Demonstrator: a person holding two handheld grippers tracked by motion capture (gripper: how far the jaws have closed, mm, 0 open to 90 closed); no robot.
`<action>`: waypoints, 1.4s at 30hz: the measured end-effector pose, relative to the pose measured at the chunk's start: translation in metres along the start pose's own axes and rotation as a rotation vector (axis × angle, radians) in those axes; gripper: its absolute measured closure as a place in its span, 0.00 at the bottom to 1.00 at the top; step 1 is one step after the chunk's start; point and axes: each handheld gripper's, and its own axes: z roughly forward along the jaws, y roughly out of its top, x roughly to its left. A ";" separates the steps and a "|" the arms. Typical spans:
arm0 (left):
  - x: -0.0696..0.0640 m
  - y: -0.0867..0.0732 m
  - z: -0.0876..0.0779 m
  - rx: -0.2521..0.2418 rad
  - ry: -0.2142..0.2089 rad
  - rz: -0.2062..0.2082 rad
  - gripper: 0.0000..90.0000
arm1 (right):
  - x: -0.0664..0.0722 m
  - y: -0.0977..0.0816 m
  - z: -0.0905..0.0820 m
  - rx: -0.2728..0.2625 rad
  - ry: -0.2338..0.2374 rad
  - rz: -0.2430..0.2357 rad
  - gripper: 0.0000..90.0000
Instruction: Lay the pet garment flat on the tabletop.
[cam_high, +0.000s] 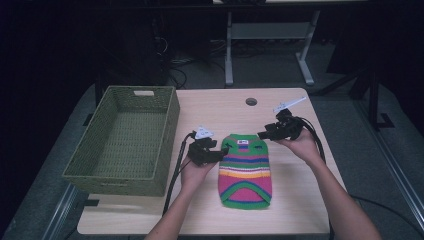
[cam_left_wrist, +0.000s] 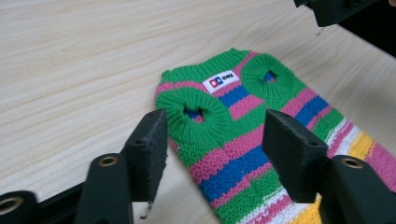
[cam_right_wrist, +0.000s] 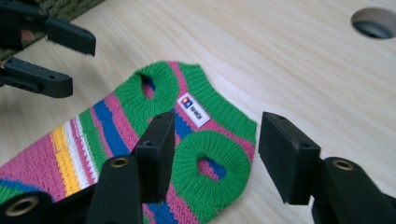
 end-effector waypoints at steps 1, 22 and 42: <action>-0.001 -0.001 0.000 0.007 -0.010 0.011 0.43 | 0.001 -0.002 0.003 0.025 0.017 -0.003 0.49; -0.022 -0.017 0.009 0.191 -0.089 0.226 0.92 | 0.026 -0.035 0.025 0.203 0.137 -0.110 0.92; -0.021 -0.018 0.015 0.216 -0.083 0.212 0.88 | 0.020 -0.042 0.038 0.226 0.132 -0.073 0.83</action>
